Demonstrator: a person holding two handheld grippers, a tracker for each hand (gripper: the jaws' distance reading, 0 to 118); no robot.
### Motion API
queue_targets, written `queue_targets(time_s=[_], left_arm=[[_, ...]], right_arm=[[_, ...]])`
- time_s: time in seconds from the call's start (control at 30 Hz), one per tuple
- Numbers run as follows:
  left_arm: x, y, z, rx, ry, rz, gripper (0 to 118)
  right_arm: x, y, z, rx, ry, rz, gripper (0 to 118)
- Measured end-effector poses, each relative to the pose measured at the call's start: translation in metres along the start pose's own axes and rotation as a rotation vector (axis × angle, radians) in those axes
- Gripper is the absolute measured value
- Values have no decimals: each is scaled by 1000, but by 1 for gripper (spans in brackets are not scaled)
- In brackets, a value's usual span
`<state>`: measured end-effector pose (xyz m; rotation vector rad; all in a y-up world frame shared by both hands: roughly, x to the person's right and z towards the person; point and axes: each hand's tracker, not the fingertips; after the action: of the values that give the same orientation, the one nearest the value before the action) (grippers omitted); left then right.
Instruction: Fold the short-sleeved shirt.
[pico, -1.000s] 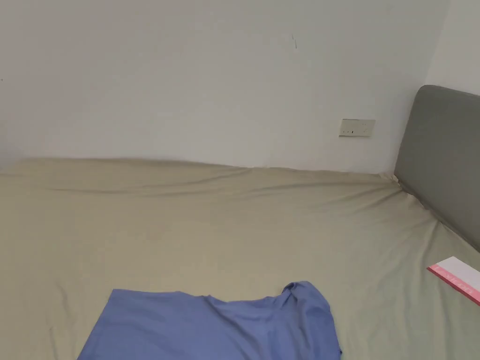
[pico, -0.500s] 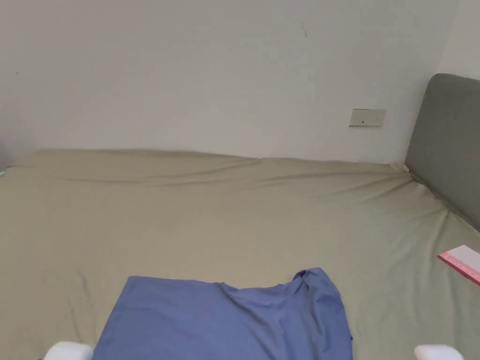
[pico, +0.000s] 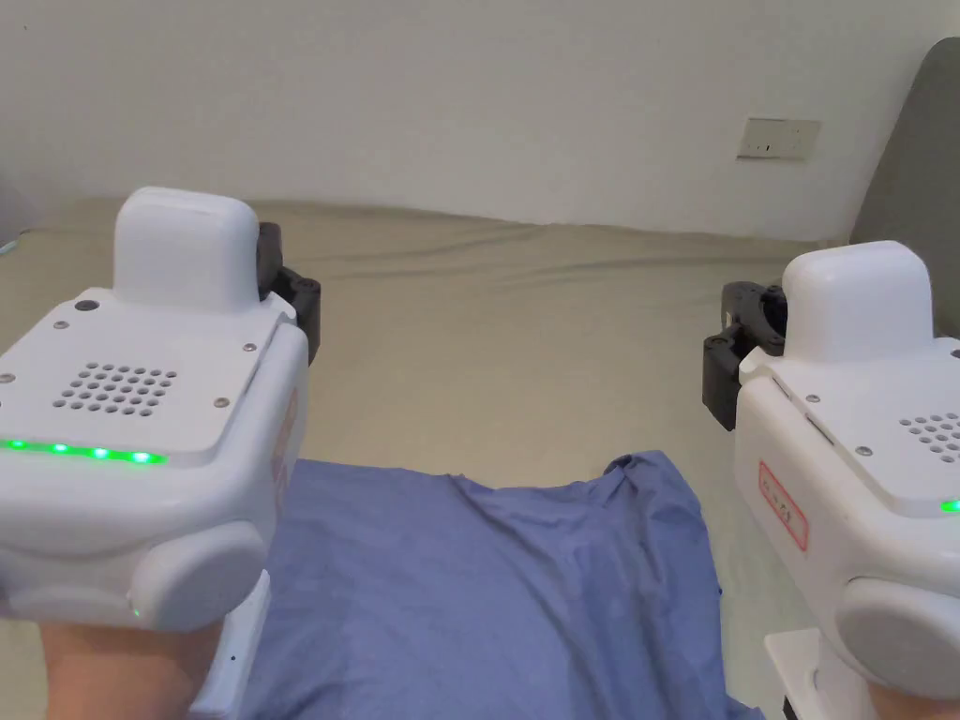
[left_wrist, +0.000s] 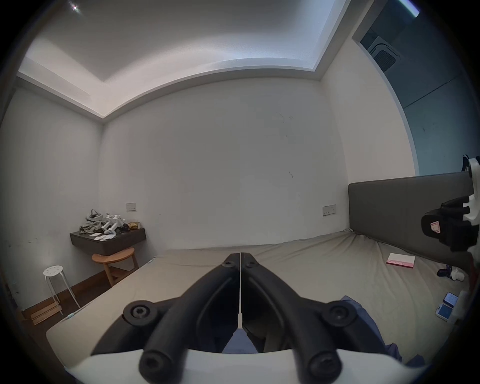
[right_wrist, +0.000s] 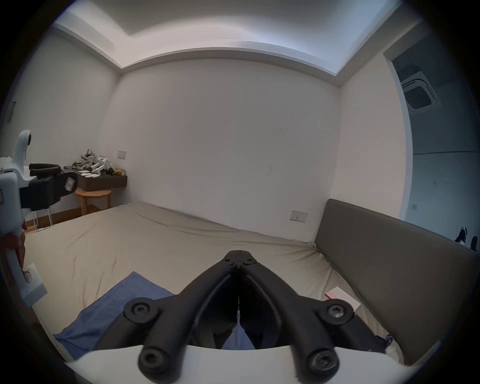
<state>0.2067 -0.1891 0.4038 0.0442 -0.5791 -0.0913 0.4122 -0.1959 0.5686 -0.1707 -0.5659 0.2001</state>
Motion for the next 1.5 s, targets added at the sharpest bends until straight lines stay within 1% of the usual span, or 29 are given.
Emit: queue_targets(time_s=[0.1, 0.27, 0.33, 0.43, 0.5, 0.53, 0.57, 0.63, 0.67, 0.7, 0.73, 0.87, 0.93, 0.97, 1.0, 1.03, 1.07, 1.1, 1.13, 1.17, 1.2, 1.23, 1.27, 1.33, 1.37, 1.43, 1.47, 1.5], left_arm=[[6, -14, -15, -41, -29, -6, 0], [12, -56, -52, -140, -57, -35, 0], [10, -86, -78, -251, -84, -30, 0], [-3, -152, -126, -454, -92, -12, 0], [-14, -199, -158, -592, -82, -37, 0], [-19, -222, -176, -670, -61, -78, 0], [-24, -240, -191, -721, -48, -95, 18], [-39, -269, -221, -754, 8, -44, 75], [-46, -279, -233, -801, 6, -15, 102], [-51, -289, -249, -826, 15, 10, 115], [-56, -299, -266, -831, 3, 32, 117], [-69, -324, -323, -854, 21, 32, 116], [-74, -333, -346, -924, 61, 44, 114], [-77, -336, -353, -942, 47, 59, 112], [-77, -340, -357, -945, 54, 61, 102], [-76, -343, -356, -968, 29, 63, 85], [-72, -343, -351, -944, 19, 83, 79], [-69, -341, -344, -919, 31, 74, 76], [-66, -338, -339, -904, -22, 71, 63], [-61, -335, -335, -892, -68, 62, 36], [-53, -330, -328, -881, -69, -11, 10], [-47, -326, -322, -870, -45, -99, 0], [-48, -320, -316, -836, -52, -100, 0], [-52, -298, -299, -780, -38, -55, 0], [-56, -287, -292, -779, -30, -31, 0], [-67, -262, -272, -722, -14, 20, 0], [-73, -249, -264, -699, -8, 19, 0], [-77, -237, -254, -677, -1, 16, 0]], right_arm=[[-5, -13, -19, -14, 13, -6, 2], [-10, -46, -55, -95, 9, 5, 2], [-7, -62, -71, -133, 11, -4, 2], [-2, -86, -92, -204, 7, -12, 2], [6, -101, -104, -242, -4, -18, 2], [11, -109, -110, -260, -11, -21, 2], [15, -115, -114, -273, -18, -22, 2], [26, -127, -124, -306, -41, -21, 2], [30, -131, -128, -321, -47, -23, 2], [35, -136, -133, -335, -52, -24, 2], [38, -140, -136, -349, -57, -23, 2], [50, -152, -147, -397, -72, -7, 2], [56, -159, -152, -423, -83, 5, 2], [57, -160, -154, -435, -81, 4, 2], [58, -162, -156, -446, -79, 1, 2], [60, -164, -158, -455, -76, -5, 2], [62, -167, -160, -464, -72, -12, 2], [65, -169, -162, -475, -64, -24, 2], [67, -172, -166, -483, -57, -38, 2], [68, -174, -169, -487, -60, -41, 2], [70, -176, -174, -492, -63, -38, 2], [73, -177, -180, -501, -62, -38, 2], [76, -178, -186, -508, -57, -49, 2], [83, -179, -198, -540, -32, -81, 2], [86, -180, -205, -545, -22, -85, 2], [91, -186, -225, -589, 11, -80, 2], [93, -190, -235, -630, 40, -67, 11], [95, -196, -246, -660, 52, -66, 36]])
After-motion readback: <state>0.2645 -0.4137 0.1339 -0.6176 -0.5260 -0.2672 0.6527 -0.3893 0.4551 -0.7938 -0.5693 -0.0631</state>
